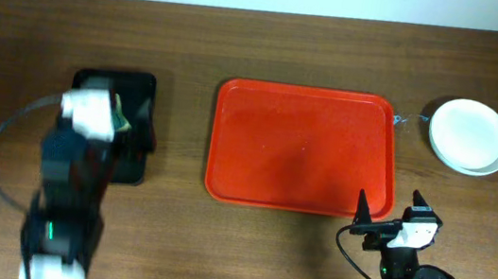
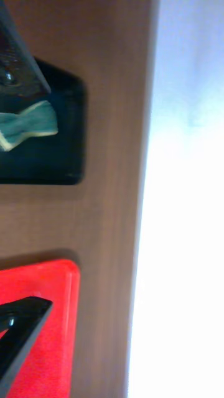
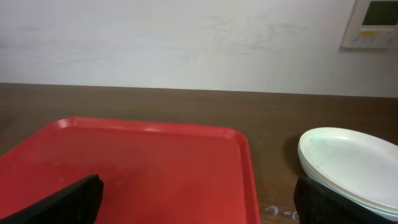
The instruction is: Clean dirty plates on tray and stack at the side
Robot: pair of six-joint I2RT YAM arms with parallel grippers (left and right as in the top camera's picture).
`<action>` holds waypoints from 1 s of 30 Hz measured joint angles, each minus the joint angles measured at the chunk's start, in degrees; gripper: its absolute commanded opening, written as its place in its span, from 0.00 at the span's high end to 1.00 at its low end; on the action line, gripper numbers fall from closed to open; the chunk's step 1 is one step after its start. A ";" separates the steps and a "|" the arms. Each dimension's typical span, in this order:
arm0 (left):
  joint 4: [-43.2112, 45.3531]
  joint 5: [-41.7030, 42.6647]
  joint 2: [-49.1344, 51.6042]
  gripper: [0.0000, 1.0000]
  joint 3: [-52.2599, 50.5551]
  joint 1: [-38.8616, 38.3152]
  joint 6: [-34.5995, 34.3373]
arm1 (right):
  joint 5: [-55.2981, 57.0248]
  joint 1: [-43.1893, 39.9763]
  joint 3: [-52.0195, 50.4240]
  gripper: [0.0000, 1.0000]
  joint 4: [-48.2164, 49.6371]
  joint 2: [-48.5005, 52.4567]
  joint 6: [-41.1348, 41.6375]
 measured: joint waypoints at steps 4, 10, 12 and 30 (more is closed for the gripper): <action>2.67 0.13 -20.35 0.01 -13.42 0.00 1.99 | 0.00 0.02 0.00 0.01 0.00 -0.04 0.02; 9.31 -1.27 -34.51 0.01 -27.15 0.00 3.23 | 0.00 0.02 0.00 0.01 -0.02 -0.02 0.02; 11.85 -1.55 -39.60 0.01 -31.58 0.00 4.59 | -0.02 0.02 0.00 0.01 0.00 -0.02 0.02; 0.74 -8.44 -48.70 0.01 -36.52 0.00 9.77 | -0.02 0.02 0.00 0.01 -0.02 -0.02 0.04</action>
